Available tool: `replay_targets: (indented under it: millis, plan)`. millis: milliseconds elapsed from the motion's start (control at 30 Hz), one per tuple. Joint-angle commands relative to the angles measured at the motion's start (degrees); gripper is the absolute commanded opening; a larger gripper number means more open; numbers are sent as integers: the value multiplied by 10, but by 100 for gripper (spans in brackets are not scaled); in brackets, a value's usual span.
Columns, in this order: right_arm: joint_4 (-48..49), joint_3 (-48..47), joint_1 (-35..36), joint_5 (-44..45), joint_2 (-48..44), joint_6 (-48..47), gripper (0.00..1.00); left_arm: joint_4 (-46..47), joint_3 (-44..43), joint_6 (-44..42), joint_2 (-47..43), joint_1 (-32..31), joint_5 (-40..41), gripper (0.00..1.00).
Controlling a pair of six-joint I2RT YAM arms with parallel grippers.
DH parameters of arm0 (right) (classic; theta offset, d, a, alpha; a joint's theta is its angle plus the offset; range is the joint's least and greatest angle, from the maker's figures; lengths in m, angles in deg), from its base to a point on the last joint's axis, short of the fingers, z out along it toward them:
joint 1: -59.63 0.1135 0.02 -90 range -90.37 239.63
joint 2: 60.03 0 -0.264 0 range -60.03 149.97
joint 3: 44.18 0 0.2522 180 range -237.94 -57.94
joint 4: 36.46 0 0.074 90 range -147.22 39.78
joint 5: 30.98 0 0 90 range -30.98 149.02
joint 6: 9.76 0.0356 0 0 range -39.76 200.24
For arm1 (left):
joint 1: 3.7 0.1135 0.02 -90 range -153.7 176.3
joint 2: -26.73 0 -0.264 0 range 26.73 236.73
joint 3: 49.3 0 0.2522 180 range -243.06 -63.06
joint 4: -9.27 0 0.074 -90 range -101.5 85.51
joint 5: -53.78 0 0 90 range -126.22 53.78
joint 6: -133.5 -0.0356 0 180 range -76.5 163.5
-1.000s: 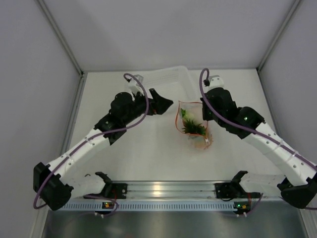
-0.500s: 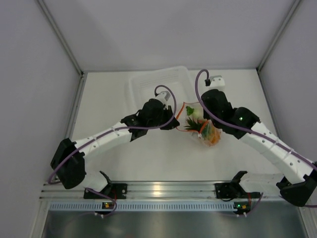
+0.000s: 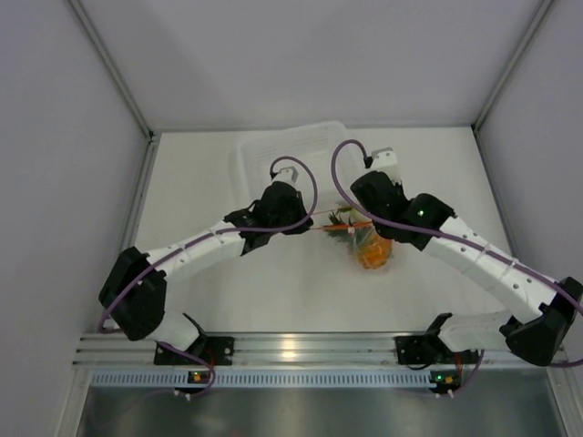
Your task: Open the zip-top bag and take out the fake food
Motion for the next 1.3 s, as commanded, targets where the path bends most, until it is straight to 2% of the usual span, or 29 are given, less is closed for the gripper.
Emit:
replay_targets:
  millis: [0,133,233,300,333,400,500,667,733,867,1200,1267]
  plan:
    - [-73,-7,-10,108,-18,4,0,-51,33,5,21,31,59,0]
    - [-75,-15,-11,99,-18,9,0,-50,31,4,17,31,44,0]
    - [-26,-16,-9,10,-32,-10,0,-36,17,-7,-5,30,-34,0]
    - [-8,-15,-5,-12,-34,-7,0,-30,-1,-23,-26,26,-75,1]
    - [1,-15,-2,-18,-32,0,0,-31,-6,-26,-42,17,-80,19]
    - [12,-13,7,-17,-25,9,0,-32,-19,-36,-58,6,-83,38]
    - [31,-8,12,-21,-16,18,0,-33,-27,-53,-91,-12,-75,54]
    - [57,0,13,-22,-14,32,0,-31,-48,-105,-127,-52,-70,55]
    - [67,6,13,-21,-19,41,0,-31,-68,-120,-136,-91,-60,54]
    - [94,15,13,-25,-39,54,0,-27,-105,-156,-111,-147,-36,50]
    - [155,64,13,-60,-95,67,0,-23,-130,-150,-1,-160,12,52]
    - [161,72,12,-64,-100,67,0,-20,-131,-156,14,-160,18,56]
